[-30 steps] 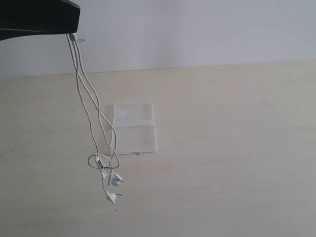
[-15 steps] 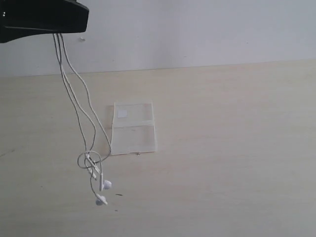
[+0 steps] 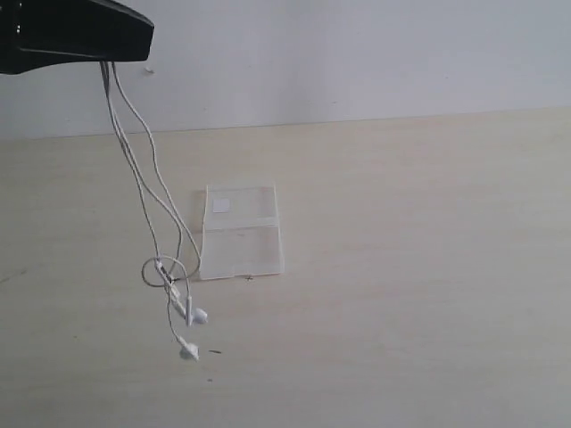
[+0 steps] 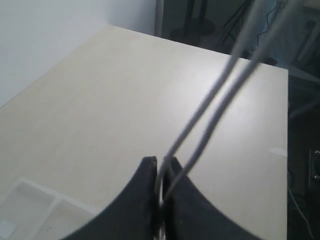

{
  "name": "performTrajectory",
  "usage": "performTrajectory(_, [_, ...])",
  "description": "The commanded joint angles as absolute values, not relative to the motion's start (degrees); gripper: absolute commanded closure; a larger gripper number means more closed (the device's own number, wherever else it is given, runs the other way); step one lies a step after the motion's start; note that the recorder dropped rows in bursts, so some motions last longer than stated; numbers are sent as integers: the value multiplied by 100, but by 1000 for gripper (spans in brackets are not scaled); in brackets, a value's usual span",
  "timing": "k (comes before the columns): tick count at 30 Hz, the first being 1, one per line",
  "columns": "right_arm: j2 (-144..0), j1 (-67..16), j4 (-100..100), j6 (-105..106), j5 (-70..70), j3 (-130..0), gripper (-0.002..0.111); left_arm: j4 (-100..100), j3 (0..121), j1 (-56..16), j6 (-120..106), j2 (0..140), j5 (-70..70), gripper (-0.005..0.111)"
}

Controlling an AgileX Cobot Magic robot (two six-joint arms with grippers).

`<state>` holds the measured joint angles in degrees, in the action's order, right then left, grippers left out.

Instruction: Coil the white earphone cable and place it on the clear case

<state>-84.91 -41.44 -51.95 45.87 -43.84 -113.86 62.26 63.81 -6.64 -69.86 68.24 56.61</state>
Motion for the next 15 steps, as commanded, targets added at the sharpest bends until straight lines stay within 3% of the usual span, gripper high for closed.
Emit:
performTrajectory(1, [-8407, -4133, -5250, 4641, -4368, -11423, 108, 5896, 6360, -697, -7006, 6845, 5662, 107])
performTrajectory(15, [-8385, -4133, -4853, 4312, -4846, -11423, 108, 5791, 6370, -697, -7006, 6522, 5096, 107])
